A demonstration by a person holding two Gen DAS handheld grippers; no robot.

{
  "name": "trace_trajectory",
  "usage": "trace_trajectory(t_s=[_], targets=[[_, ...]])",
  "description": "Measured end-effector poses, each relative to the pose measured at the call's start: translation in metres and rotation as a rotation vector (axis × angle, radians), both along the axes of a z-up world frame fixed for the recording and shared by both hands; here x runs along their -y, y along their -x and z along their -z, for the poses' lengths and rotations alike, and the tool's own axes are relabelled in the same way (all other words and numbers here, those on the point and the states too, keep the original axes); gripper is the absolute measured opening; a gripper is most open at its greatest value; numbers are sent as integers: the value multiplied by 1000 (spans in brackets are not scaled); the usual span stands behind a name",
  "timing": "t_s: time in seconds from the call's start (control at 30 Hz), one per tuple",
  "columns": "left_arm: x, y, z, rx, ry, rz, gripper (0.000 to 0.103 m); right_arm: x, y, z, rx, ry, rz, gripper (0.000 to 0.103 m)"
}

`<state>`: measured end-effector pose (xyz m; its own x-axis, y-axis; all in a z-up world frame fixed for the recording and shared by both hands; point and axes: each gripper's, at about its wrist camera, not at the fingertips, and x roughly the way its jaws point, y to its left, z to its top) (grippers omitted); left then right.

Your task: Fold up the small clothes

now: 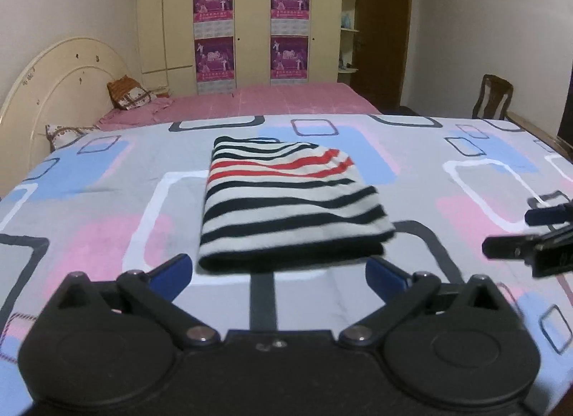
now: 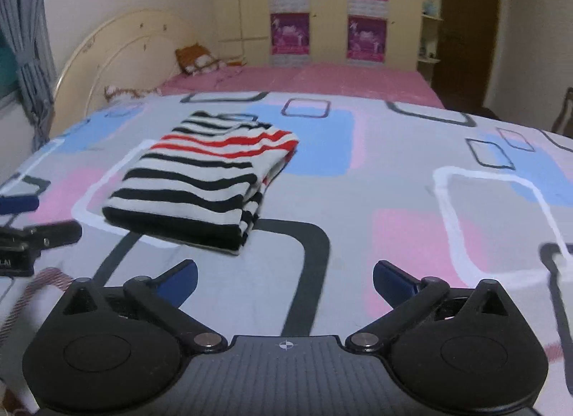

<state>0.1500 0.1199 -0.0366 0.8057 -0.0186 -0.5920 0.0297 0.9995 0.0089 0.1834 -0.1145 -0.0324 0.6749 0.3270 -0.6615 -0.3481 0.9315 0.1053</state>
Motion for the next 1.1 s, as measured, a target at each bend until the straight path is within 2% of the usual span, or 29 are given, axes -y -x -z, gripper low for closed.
trace_trajectory(t_s=[0.17,0.43,0.73,1.1], targets=[[22,34,-15,17,-26,6,103,13,35,-19,9,-22,52,103],[37,79,-40,57,4,-31,103,31,95,-54,45,-61,69,103],[52,130,-57,102,30,-26,103,51,151,-78,88,-87,82,103],[65,161,-77,168,26,-6,103,65,185,-95,126,-108,85,103]])
